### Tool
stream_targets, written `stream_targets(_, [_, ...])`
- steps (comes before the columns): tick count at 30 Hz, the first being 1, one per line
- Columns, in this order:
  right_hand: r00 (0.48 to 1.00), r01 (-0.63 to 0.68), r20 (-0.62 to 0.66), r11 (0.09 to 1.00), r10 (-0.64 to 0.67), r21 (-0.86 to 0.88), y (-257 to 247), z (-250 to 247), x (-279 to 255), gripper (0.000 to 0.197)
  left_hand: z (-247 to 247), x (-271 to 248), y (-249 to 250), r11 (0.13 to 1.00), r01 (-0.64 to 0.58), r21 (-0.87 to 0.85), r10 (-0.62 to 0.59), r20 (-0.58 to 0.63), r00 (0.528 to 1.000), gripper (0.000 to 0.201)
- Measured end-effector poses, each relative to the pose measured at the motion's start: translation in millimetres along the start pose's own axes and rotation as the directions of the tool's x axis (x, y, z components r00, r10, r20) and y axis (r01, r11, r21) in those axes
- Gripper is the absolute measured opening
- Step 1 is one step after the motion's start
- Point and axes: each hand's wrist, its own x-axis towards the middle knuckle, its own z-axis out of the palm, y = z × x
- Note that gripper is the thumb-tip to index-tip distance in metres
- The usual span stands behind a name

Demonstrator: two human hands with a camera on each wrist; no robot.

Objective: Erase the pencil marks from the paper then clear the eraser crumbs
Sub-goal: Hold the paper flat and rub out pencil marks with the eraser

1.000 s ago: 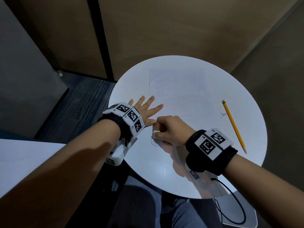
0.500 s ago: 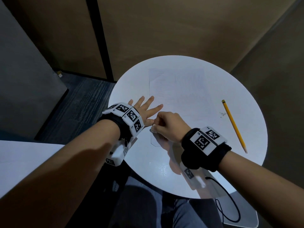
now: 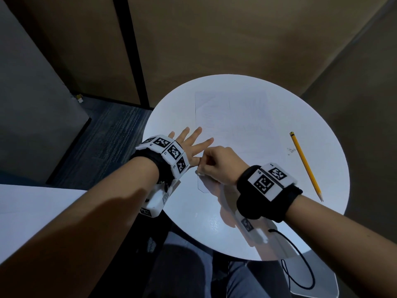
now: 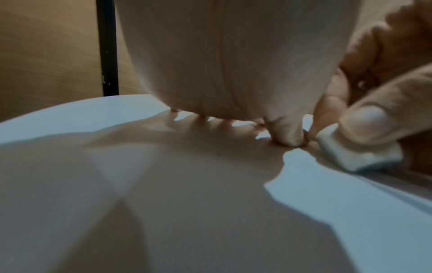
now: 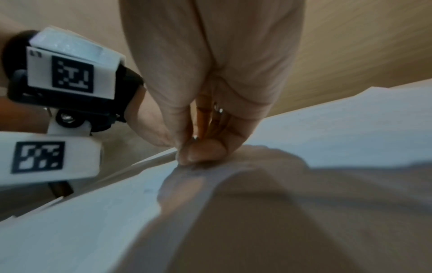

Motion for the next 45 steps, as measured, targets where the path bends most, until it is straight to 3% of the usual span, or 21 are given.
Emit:
stream_targets(5, [0.992,0.040,0.118,0.998,-0.034,-0.053,-1.3,-2.1,-3.3,0.023,-3.0,-3.4,1.4,0.999,0.009,-0.053,-0.009,0.013,1.000,0.076])
stream_targets(7, [0.999,0.017,0.041,0.999,-0.016,-0.031,2.2,-4.2,0.5,0.022,-0.7,-1.0,-0.1,1.000,-0.002,-0.024,0.001,-0.012,1.000,0.091])
stream_targets(9, [1.000,0.007,0.002,1.000,-0.007,-0.004,3.0,-2.9,-0.6,0.026,-1.6,-1.4,-0.2,0.999,0.001,-0.038,-0.001,0.007,1.000,0.085])
stream_targets(11, [0.996,0.017,0.088,1.000,-0.014,-0.026,3.7,-1.5,-5.2,0.019,-7.8,-6.0,2.2,0.996,0.000,-0.092,0.004,0.037,0.999,0.068])
stream_targets(14, [0.979,0.028,0.203,0.999,-0.018,-0.045,2.4,-5.2,-9.0,0.018,-16.3,-11.2,6.6,0.994,-0.019,-0.107,0.024,0.047,0.999,0.064])
stream_targets(18, [1.000,0.009,-0.003,1.000,-0.009,-0.007,4.2,-4.9,-2.3,0.013,-16.4,-10.8,6.3,0.995,-0.003,-0.095,0.010,0.070,0.997,0.064])
stream_targets(23, [0.984,0.037,0.177,0.997,-0.026,-0.062,2.9,-4.1,-9.2,0.020,-13.0,-8.7,3.8,0.993,-0.018,-0.114,0.023,0.044,0.999,0.064])
stream_targets(28, [0.998,0.056,-0.005,0.998,-0.057,-0.025,-2.0,-0.7,-1.0,0.037,-0.9,-1.6,0.9,0.999,0.004,-0.037,-0.004,0.003,1.000,0.079])
stream_targets(32, [0.989,0.087,0.122,0.994,-0.079,-0.065,-3.9,0.9,-5.8,0.035,-7.8,-6.5,3.7,0.996,0.000,-0.085,0.002,0.024,1.000,0.067])
stream_targets(36, [0.996,0.086,-0.020,0.996,-0.087,-0.030,-6.8,1.8,0.1,0.037,-4.1,-5.5,3.8,0.997,0.012,-0.073,-0.013,-0.003,1.000,0.071])
stream_targets(39, [0.994,0.095,0.068,0.992,-0.090,-0.080,-8.9,4.3,-2.9,0.024,-9.6,-7.8,5.4,0.996,0.003,-0.085,-0.002,0.015,1.000,0.068])
stream_targets(41, [0.991,0.093,0.101,0.992,-0.084,-0.082,-9.3,1.6,-2.4,0.031,-7.6,-6.0,4.0,0.997,-0.002,-0.073,0.003,0.020,1.000,0.072])
stream_targets(45, [0.997,0.069,-0.025,0.996,-0.070,-0.052,-5.7,3.8,-1.1,0.031,-2.1,-2.2,1.4,0.998,0.003,-0.060,-0.003,0.005,1.000,0.079])
